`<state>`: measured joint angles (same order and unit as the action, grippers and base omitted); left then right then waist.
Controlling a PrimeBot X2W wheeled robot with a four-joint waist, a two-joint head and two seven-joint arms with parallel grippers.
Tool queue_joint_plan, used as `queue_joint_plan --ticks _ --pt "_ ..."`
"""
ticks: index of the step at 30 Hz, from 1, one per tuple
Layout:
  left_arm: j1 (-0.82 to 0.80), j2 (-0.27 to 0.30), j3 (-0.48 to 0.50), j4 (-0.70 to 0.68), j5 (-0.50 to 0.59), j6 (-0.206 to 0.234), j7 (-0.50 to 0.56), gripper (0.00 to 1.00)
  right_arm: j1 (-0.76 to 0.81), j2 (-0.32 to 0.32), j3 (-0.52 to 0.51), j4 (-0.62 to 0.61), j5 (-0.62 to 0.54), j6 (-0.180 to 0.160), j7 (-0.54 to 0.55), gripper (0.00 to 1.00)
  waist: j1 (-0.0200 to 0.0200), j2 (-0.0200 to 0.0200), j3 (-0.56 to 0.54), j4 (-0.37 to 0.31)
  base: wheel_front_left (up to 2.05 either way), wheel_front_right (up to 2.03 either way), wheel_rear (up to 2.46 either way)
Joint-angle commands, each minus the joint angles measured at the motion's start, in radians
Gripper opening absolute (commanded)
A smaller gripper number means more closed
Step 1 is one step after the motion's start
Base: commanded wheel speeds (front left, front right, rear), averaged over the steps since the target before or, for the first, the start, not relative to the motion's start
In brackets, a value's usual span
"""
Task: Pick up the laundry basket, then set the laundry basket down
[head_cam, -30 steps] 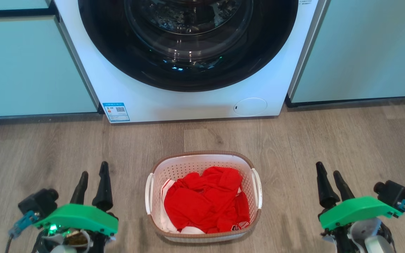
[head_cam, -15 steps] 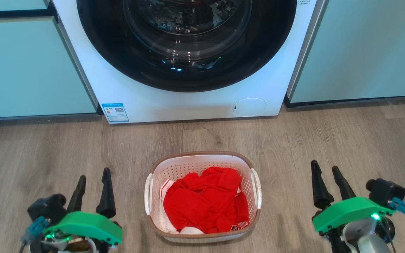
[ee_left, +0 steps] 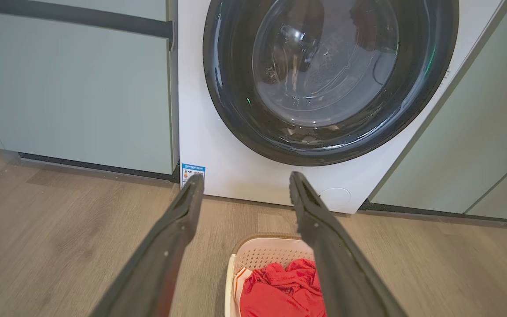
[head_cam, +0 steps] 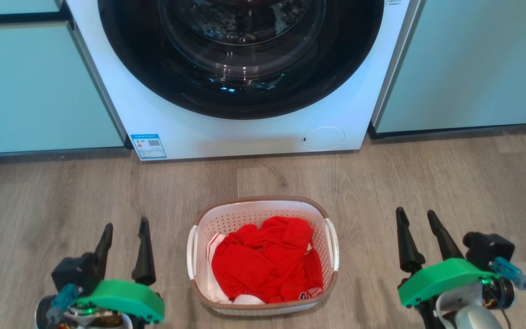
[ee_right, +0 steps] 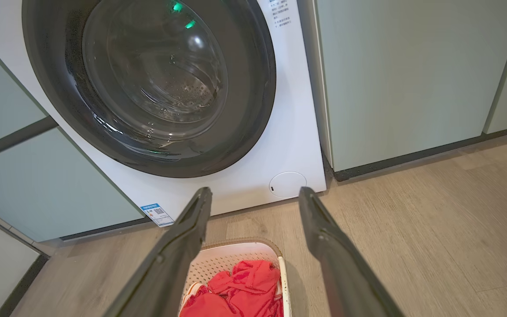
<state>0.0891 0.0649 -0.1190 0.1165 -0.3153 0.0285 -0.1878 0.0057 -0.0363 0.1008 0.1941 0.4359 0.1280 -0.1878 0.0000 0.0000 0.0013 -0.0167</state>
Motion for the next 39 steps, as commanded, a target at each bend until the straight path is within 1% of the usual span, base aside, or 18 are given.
queue_joint_plan --ticks 1,21,39 --pt "-0.017 0.016 0.022 -0.037 0.036 0.009 -0.016 1.00 -0.032 -0.011 0.026 -0.041 -0.033 0.002 -0.017 1.00 0.0000 0.0000 0.001 0.000 0.00 0.00 0.00" --pt "0.004 0.001 0.026 -0.038 0.262 0.009 -0.074 1.00 -0.031 -0.014 0.066 -0.049 -0.249 0.003 -0.074 1.00 0.0000 0.0000 0.004 -0.004 0.00 0.00 0.00" --pt "0.003 -0.009 0.046 -0.023 0.261 -0.009 -0.074 1.00 -0.035 -0.014 0.063 -0.038 -0.247 0.003 -0.074 1.00 0.0000 0.0000 0.006 -0.002 0.00 0.00 0.00"
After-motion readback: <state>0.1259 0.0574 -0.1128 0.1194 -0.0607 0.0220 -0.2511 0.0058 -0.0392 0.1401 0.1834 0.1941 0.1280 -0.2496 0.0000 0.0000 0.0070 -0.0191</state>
